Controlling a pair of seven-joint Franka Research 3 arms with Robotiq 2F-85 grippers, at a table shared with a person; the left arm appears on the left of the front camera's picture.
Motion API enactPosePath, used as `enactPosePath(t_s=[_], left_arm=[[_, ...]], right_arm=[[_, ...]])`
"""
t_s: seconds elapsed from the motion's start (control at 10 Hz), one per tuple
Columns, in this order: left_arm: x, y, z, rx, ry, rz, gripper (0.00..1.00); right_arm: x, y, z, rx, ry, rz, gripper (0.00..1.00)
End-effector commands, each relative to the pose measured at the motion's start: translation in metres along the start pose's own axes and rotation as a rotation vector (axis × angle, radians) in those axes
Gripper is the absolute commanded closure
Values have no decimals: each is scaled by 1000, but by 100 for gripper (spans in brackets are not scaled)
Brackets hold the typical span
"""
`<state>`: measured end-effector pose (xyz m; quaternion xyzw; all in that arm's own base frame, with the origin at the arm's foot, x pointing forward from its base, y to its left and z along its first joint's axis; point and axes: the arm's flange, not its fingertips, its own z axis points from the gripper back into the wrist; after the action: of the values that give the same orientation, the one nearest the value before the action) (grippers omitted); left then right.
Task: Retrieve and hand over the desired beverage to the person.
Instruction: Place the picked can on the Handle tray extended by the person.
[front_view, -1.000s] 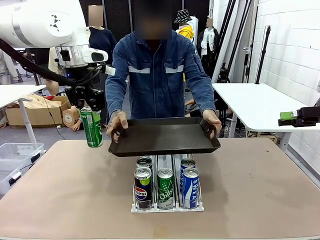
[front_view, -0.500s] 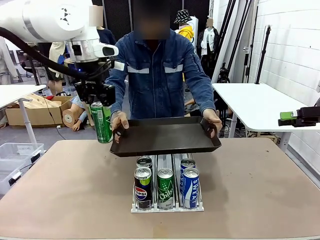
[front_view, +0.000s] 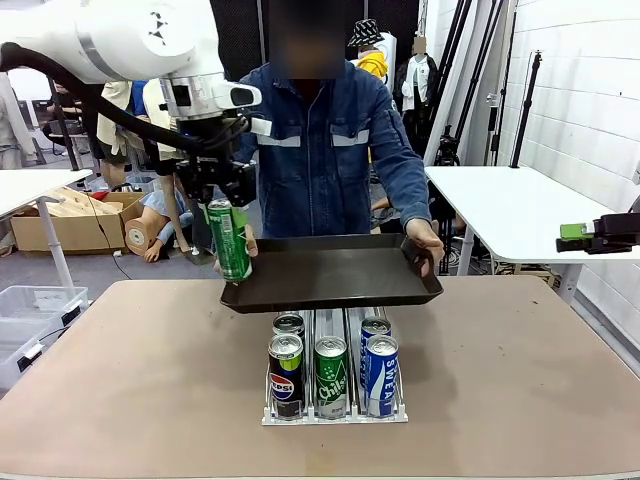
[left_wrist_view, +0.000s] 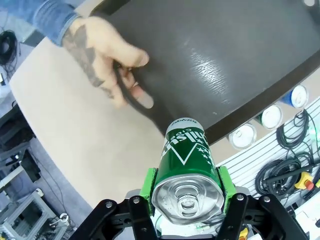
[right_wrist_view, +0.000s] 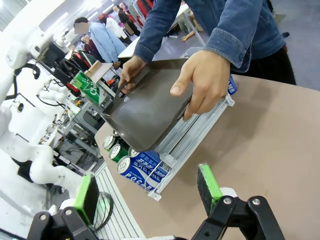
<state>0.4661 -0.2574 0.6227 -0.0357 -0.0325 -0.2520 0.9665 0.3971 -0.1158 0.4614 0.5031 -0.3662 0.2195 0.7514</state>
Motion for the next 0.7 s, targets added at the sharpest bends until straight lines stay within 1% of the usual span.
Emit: enactPosePath(t_s=[0.0,0.2,0.4,0.6], left_arm=[[23,-17,4,-38,-8,-13,84],[46,-35,-3,-12,4,-59,84],[69,-44,-10,-13,16,-65,84],[86,-49,-15,14,29,-63,84]], right_arm=[[0,1,1,4,6,-3,0],[0,1,1,4,6,-3,0],[0,1,1,4,6,-3,0],[0,1,1,4,6,-3,0]])
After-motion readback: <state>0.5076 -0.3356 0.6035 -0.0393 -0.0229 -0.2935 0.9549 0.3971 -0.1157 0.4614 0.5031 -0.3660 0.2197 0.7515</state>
